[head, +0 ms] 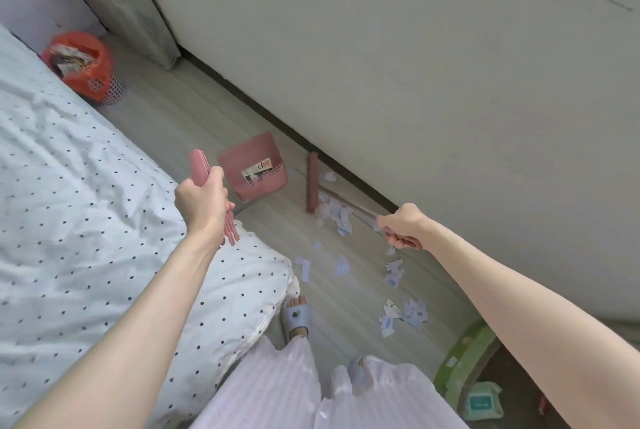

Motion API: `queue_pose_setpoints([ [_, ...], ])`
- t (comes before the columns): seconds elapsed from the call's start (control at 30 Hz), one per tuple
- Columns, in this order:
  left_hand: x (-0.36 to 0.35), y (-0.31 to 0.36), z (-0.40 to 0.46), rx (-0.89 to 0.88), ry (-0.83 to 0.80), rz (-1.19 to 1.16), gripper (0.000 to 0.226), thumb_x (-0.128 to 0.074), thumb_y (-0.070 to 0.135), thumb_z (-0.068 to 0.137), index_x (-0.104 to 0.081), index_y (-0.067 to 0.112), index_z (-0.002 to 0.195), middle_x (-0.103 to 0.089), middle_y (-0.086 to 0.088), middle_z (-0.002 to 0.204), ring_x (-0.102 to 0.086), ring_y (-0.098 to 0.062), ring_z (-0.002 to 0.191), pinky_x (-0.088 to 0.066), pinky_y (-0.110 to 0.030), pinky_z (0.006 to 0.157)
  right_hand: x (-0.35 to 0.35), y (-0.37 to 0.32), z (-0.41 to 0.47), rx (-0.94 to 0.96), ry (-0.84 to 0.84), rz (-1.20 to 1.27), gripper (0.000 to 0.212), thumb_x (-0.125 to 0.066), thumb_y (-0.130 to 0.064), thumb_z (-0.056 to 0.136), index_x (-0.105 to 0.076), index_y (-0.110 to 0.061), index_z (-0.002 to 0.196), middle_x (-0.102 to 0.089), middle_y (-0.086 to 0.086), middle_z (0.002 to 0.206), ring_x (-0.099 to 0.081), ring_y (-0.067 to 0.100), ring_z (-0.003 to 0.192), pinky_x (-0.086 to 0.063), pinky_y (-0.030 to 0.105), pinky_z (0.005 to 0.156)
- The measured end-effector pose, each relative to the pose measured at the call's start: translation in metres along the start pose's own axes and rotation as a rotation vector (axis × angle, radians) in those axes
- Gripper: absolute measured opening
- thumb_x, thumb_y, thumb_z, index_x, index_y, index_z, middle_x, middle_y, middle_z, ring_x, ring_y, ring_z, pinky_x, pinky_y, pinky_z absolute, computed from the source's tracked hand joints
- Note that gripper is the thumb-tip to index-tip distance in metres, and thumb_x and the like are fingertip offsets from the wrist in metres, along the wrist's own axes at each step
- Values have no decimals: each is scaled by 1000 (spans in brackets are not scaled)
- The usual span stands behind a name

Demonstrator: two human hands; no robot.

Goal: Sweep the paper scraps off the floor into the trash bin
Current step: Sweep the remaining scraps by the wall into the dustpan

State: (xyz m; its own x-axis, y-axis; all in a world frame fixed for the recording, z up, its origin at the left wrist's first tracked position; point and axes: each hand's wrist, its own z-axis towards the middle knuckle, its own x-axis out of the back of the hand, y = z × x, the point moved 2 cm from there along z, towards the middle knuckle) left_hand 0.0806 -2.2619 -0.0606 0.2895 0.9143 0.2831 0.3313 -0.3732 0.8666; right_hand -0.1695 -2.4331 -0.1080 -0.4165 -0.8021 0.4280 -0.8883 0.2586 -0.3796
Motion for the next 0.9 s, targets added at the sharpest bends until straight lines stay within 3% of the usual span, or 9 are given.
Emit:
queue_pose_setpoints([
  [0.27, -6, 23, 97, -73, 48, 34, 27, -53, 17, 77, -38, 18, 55, -37, 10, 34, -33, -8, 26, -36, -26, 46, -65, -95, 75, 4, -105, 118, 22, -48, -15, 92, -45, -8, 71, -51, 10, 60, -41, 13, 34, -29, 23, 41],
  [0.37, -13, 21, 121, -99, 61, 77, 27, -53, 17, 78, -38, 18, 55, -39, 2, 46, -37, -14, 35, -36, -26, 47, -88, -117, 101, -3, -165, 129, 29, -42, -21, 99, -48, -4, 77, -54, 11, 64, -45, 16, 44, -35, 26, 46],
  [0.47, -15, 18, 133, -107, 62, 125, 27, -53, 19, 78, -38, 17, 56, -40, -2, 53, -42, -15, 36, -38, -27, 51, -103, -128, 113, -10, -165, -84, 38, -33, -20, 102, -51, -3, 74, -56, 10, 66, -42, 16, 45, -32, 16, 27],
  [0.53, -16, 17, 141, -96, 67, 131, 26, -53, 20, 78, -38, 17, 56, -40, -2, 52, -41, -9, 29, -39, -29, 53, -104, -134, 113, -7, -89, -211, 24, -35, -6, 99, -58, -1, 98, -59, 10, 75, -47, 17, 48, -30, 15, 22],
  [0.63, -17, 17, 146, -77, 70, 129, 27, -52, 17, 78, -38, 17, 55, -40, -3, 51, -39, -7, 26, -39, -29, 55, -101, -127, 118, -8, -40, -399, 32, -34, 1, 96, -49, 1, 125, -53, 11, 78, -65, 29, 88, -44, 28, 48],
  [0.7, -19, 17, 144, -61, 56, 132, 27, -52, 17, 78, -38, 17, 56, -40, -2, 51, -38, -7, 26, -39, -29, 54, -96, -117, 118, -24, -20, -454, 34, -34, -3, 98, -45, -1, 130, -61, 16, 101, -62, 34, 105, -49, 34, 63],
  [0.77, -20, 17, 140, -50, 46, 124, 26, -52, 18, 79, -39, 17, 56, -40, -2, 51, -37, -7, 26, -39, -29, 54, -93, -107, 115, -33, -33, -505, 33, -34, -3, 98, -45, -1, 128, -58, 21, 120, -60, 35, 108, -46, 34, 61],
  [0.83, -24, 18, 130, -46, 21, 127, 26, -52, 17, 79, -39, 17, 56, -40, -2, 51, -37, -7, 25, -39, -29, 53, -88, -93, 106, -36, -43, -531, 27, -34, 2, 95, -47, -2, 119, -59, 21, 116, -61, 35, 106, -41, 30, 53],
  [0.9, -27, 19, 121, -57, -5, 136, 26, -51, 17, 81, -40, 16, 57, -40, -2, 52, -37, -6, 25, -39, -29, 52, -84, -82, 96, -45, -56, -549, 24, -34, 4, 93, -48, -4, 111, -58, 17, 89, -64, 30, 84, -36, 28, 46],
])
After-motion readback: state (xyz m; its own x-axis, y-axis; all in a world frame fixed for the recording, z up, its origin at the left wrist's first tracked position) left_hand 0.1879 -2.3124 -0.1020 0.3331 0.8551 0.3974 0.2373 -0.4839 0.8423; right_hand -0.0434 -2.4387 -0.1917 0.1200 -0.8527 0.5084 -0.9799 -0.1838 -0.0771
